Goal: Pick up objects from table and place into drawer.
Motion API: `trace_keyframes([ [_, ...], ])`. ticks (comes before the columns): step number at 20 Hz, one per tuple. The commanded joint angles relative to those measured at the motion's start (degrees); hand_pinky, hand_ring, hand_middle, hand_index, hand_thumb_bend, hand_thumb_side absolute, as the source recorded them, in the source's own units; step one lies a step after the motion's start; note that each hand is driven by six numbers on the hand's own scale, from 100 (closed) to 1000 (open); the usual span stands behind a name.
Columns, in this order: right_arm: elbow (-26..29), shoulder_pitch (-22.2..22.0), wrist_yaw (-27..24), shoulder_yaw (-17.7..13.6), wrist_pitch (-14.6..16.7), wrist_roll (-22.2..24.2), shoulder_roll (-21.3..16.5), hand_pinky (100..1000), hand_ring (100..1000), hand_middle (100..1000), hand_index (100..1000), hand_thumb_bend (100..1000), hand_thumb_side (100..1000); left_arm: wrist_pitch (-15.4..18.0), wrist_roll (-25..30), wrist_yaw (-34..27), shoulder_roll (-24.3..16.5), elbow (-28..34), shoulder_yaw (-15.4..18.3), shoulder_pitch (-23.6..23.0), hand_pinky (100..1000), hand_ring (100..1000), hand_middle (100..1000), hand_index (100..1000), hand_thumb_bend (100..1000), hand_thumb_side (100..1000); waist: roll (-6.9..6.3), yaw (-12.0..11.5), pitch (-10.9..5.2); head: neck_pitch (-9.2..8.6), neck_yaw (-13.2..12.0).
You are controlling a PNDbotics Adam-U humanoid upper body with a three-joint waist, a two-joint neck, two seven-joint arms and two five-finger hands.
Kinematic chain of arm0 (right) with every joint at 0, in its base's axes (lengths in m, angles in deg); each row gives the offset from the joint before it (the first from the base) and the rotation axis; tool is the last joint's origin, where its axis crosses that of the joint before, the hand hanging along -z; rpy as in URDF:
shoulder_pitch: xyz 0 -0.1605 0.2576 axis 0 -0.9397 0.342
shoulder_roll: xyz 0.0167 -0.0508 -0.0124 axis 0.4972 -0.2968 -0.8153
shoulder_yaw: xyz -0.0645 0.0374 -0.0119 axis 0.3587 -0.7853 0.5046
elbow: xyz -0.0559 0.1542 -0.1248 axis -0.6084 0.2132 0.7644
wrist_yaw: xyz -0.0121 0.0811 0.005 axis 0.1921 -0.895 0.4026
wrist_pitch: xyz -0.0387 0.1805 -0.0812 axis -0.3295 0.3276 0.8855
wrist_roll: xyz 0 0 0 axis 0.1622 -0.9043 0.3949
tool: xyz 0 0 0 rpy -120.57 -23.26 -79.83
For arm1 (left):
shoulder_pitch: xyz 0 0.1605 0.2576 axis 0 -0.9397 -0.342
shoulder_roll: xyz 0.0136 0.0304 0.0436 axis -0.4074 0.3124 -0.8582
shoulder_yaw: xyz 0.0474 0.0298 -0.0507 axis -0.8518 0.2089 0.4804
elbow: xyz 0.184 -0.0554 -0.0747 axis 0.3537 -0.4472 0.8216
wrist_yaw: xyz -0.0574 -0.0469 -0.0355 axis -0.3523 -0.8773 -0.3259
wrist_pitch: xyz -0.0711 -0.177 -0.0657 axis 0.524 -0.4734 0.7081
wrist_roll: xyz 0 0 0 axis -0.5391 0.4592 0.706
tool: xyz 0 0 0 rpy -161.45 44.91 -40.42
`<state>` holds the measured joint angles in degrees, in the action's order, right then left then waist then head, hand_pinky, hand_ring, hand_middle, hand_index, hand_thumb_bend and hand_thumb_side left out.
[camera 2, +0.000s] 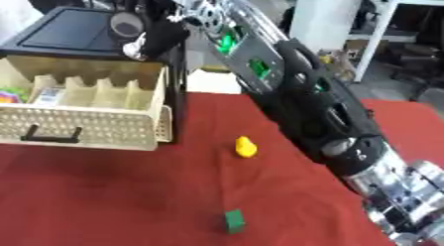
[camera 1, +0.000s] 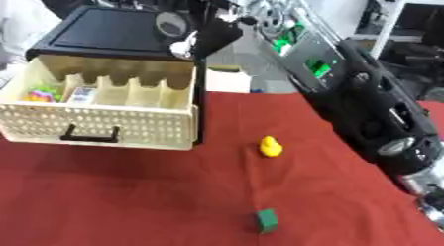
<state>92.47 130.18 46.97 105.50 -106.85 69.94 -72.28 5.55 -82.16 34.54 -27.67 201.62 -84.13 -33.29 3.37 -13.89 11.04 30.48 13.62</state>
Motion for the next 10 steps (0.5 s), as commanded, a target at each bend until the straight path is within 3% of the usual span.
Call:
trace_keyframes([
  [1,-1.44,1.40,1.30,-0.52,0.01,-0.13,0.37,614,563,371,587,376,310,0.07,0.08,-0.26,-0.32,0.70,0.23,1.19,100,100,100,685,324,1000,-0.28,-0.33,-0.66,-0.93,0.54],
  [10,-4.14,1.38,2.04,-0.16,0.76,0.02,2.21,615,566,386,605,405,324,0.15,0.00,-0.39,0.06,0.70,0.28,1.78,100,100,100,683,324,1000,0.12,-1.33,0.08,-0.97,0.50],
])
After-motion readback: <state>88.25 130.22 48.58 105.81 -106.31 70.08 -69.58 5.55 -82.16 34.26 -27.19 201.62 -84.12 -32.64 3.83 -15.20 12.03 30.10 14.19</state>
